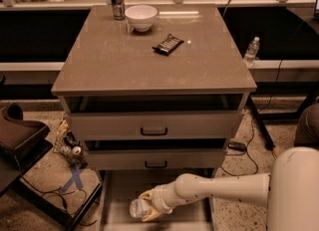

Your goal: Place blue plastic bottle into bottom drawer

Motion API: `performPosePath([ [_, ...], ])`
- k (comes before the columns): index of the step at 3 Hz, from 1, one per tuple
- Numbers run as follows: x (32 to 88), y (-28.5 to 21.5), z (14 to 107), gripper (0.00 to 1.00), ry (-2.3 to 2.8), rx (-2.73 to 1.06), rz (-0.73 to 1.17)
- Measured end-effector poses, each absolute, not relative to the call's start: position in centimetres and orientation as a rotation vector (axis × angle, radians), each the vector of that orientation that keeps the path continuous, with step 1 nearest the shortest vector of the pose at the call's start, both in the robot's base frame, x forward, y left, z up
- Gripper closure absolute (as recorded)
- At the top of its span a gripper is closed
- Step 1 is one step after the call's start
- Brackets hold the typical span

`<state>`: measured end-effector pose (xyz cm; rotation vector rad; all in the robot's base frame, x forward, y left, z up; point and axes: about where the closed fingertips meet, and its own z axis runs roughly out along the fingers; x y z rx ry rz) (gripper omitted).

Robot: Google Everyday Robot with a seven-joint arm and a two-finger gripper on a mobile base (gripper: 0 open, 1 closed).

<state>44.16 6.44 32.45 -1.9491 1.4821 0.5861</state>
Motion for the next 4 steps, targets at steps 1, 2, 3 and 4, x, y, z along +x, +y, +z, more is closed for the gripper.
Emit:
performPosePath([
  [1, 45.0, 4.8, 28.8, 1.00, 1.496, -1.857, 0.604],
  [2, 44.8, 4.9, 25.4, 0.98, 1.502, -1.862, 0.611],
  [3, 44.5, 5.9, 24.4, 0.75, 1.519, -1.942, 0.620],
  [4, 44.3, 6.2, 24.3, 0.52, 1.516, -1.947, 0.627],
])
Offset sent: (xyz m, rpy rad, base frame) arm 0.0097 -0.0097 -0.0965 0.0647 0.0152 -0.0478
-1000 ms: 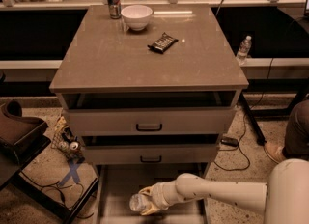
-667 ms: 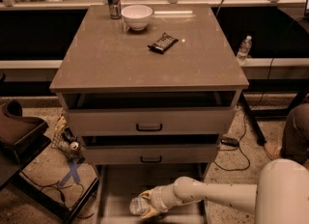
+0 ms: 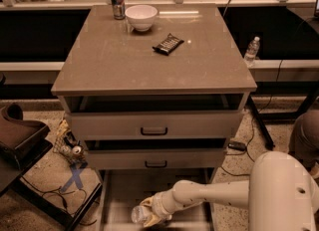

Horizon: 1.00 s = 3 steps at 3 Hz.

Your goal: Place blue plastic bottle into bottom drawer

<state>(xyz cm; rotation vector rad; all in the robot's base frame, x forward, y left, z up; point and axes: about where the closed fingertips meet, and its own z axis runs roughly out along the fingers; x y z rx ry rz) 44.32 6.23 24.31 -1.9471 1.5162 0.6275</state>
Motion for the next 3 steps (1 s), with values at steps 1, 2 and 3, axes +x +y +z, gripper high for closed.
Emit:
performPosePath([
  [1, 44.18, 6.37, 24.25, 0.29, 1.515, -1.949, 0.632],
  [2, 44.05, 6.50, 24.18, 0.06, 1.514, -1.950, 0.636],
  [3, 43.95, 6.58, 24.13, 0.00, 1.513, -1.950, 0.638],
])
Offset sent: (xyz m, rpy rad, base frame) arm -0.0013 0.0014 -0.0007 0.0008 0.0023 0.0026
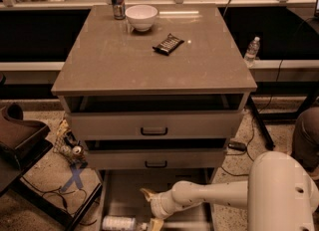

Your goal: Place blue plastic bottle into bottom drawer

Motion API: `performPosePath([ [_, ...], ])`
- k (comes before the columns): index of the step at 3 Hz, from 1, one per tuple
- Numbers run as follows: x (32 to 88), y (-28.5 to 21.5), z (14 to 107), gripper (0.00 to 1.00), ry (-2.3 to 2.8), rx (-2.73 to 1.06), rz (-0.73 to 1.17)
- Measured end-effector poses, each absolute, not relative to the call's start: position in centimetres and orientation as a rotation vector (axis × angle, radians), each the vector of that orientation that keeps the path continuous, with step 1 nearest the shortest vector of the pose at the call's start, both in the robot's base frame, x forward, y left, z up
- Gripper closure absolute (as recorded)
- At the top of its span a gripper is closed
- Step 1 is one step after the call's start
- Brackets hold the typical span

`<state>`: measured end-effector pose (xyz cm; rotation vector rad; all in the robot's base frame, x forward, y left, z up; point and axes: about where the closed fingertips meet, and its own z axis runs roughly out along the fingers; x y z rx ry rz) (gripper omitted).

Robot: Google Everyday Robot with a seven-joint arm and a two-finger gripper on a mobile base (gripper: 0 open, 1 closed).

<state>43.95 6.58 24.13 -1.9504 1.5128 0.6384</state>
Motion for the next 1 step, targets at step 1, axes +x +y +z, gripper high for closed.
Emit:
performPosePath([
  [1, 43.95, 6.58, 24.13, 0.00, 1.513, -1.950, 0.638],
])
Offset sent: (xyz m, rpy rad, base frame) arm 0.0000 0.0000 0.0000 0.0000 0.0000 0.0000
